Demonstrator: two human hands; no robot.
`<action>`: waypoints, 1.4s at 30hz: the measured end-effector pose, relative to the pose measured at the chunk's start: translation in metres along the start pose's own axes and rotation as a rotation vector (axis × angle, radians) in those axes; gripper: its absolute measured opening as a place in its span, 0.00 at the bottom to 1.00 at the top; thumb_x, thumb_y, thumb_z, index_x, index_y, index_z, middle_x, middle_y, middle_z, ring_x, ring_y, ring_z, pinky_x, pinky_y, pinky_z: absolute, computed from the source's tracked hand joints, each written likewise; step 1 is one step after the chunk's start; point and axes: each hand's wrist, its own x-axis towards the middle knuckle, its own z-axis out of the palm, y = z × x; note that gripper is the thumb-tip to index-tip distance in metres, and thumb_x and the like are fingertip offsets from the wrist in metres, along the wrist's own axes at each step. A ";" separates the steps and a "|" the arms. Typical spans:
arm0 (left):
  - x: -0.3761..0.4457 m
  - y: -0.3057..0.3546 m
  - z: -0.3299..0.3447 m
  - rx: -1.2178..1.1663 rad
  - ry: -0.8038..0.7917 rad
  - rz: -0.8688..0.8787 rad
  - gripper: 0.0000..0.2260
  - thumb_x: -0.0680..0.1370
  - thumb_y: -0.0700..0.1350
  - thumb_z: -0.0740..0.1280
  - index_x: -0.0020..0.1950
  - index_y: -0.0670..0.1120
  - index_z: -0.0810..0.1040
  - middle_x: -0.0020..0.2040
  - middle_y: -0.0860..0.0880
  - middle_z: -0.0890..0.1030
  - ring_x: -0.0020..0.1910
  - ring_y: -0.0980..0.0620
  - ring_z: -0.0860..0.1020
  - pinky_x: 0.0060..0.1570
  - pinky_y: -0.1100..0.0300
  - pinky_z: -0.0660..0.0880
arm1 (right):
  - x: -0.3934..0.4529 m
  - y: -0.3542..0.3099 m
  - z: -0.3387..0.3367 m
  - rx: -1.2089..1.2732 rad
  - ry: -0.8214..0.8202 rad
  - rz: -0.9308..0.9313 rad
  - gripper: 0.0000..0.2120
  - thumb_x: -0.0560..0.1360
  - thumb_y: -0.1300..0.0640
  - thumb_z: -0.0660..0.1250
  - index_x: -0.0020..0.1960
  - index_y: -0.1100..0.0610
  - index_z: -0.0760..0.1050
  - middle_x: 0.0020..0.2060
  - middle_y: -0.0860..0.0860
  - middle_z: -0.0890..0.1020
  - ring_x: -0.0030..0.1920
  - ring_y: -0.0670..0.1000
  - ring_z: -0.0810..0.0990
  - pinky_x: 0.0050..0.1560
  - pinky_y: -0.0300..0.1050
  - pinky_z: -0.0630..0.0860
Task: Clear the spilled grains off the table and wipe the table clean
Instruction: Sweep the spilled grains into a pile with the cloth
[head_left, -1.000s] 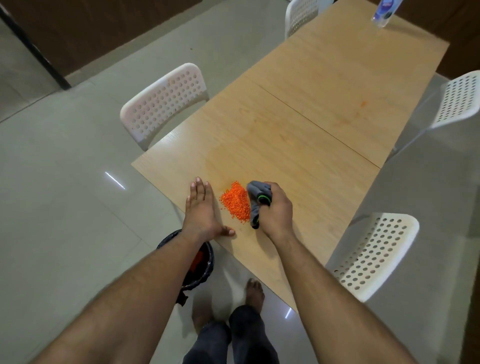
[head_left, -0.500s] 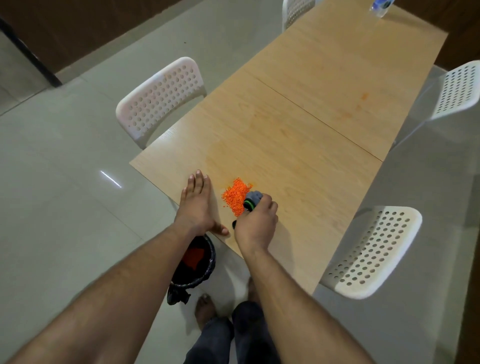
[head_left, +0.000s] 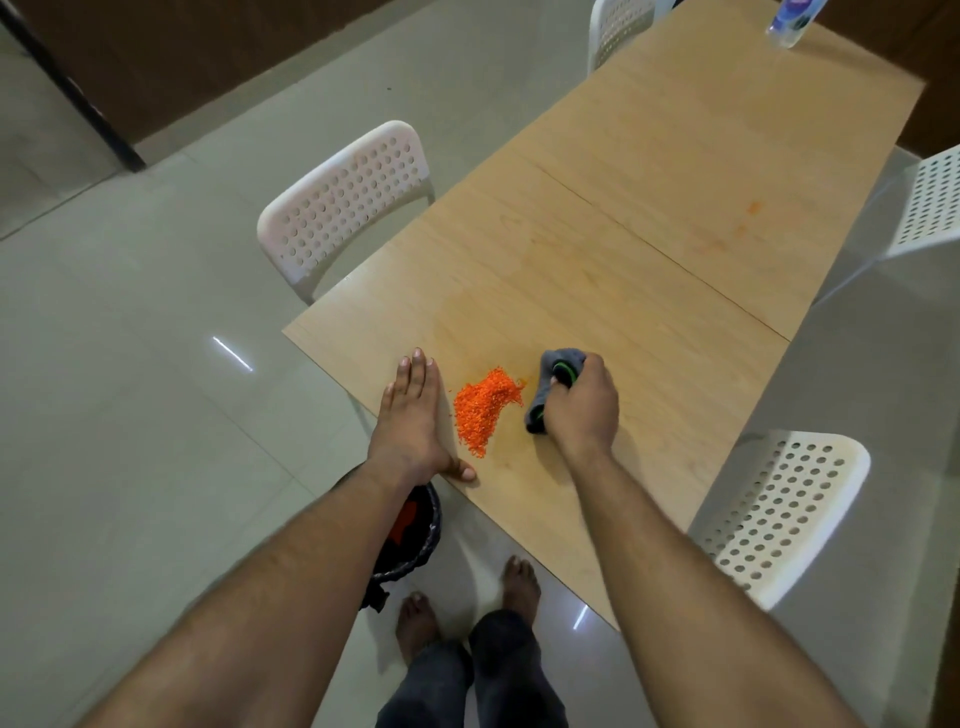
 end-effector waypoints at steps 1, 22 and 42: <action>0.000 -0.001 0.000 -0.005 0.002 0.004 0.81 0.52 0.70 0.84 0.84 0.45 0.30 0.82 0.48 0.27 0.81 0.48 0.28 0.83 0.47 0.39 | 0.013 -0.003 -0.002 -0.044 -0.030 -0.025 0.17 0.81 0.59 0.66 0.69 0.58 0.72 0.66 0.56 0.77 0.63 0.60 0.78 0.53 0.49 0.73; -0.012 -0.003 0.003 -0.013 0.034 -0.064 0.77 0.58 0.71 0.82 0.83 0.42 0.31 0.82 0.45 0.27 0.81 0.47 0.28 0.82 0.49 0.36 | 0.031 -0.046 0.006 -0.178 -0.574 -0.557 0.26 0.68 0.72 0.60 0.56 0.47 0.78 0.57 0.49 0.81 0.57 0.55 0.76 0.50 0.52 0.74; -0.023 -0.011 0.021 -0.048 0.099 -0.084 0.71 0.64 0.73 0.77 0.84 0.42 0.32 0.83 0.44 0.29 0.83 0.45 0.31 0.82 0.46 0.38 | 0.012 -0.067 0.017 -0.530 -0.695 -1.045 0.23 0.74 0.68 0.67 0.64 0.46 0.78 0.59 0.45 0.81 0.56 0.52 0.72 0.50 0.54 0.74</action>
